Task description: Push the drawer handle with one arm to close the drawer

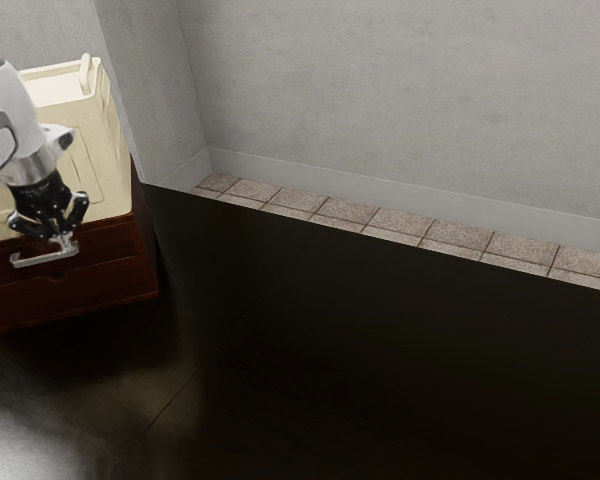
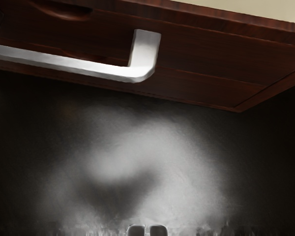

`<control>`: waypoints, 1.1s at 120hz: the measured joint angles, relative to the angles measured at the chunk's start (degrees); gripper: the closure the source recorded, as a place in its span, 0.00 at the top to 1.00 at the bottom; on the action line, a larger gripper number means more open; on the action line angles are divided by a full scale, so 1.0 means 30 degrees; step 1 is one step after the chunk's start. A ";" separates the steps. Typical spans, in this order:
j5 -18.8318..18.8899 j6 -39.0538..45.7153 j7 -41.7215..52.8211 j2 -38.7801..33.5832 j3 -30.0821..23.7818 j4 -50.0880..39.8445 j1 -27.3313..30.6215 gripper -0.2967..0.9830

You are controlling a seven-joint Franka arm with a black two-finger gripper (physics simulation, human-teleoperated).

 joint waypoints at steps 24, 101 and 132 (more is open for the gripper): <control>0.0064 -0.3620 0.0729 -0.1869 -0.0147 0.1508 -0.3273 0.21; 0.0712 -0.8895 0.6255 -0.2698 -0.0987 0.4211 -0.5117 0.74; 0.1548 -0.7953 0.9493 -0.2661 -0.0971 0.3755 -0.5087 0.76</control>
